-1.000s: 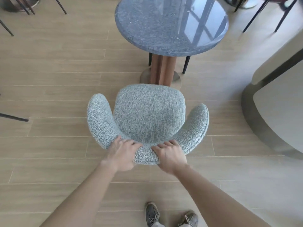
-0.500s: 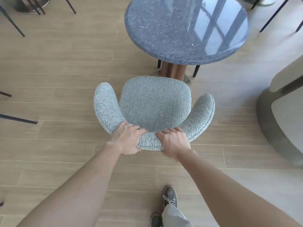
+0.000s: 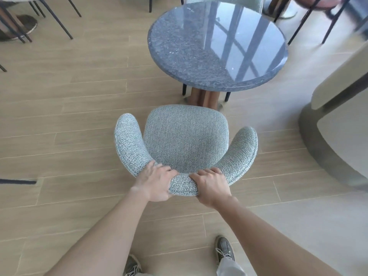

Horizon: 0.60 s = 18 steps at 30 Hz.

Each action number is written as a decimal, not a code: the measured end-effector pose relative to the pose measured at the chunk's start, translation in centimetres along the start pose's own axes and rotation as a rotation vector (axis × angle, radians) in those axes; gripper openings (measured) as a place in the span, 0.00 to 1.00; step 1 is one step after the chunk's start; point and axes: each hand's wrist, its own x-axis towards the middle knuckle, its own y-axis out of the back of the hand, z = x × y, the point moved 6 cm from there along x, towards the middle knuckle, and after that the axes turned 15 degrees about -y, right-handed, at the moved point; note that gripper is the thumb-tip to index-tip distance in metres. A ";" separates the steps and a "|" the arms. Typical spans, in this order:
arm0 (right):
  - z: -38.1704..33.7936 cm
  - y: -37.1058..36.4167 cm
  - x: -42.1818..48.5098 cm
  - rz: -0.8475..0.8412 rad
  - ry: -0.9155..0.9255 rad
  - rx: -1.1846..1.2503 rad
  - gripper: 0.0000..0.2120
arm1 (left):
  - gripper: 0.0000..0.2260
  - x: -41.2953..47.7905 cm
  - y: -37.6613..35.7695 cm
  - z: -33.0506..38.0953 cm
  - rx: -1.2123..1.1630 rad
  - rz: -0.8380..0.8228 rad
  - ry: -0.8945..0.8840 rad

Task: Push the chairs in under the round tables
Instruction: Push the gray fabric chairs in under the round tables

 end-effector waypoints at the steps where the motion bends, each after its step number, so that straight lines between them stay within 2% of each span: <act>1: -1.4 -0.2 -0.4 -0.003 -0.027 -0.002 0.20 | 0.37 -1.0 -0.3 -0.7 0.003 -0.010 -0.022; 11: -15.1 -2.0 -3.6 -0.067 -0.222 0.108 0.16 | 0.37 -10.2 -2.4 -8.5 0.056 -0.085 -0.191; 18: -18.1 -1.9 -3.6 -0.058 -0.261 0.142 0.20 | 0.35 -11.6 -2.8 -10.9 0.078 -0.111 -0.252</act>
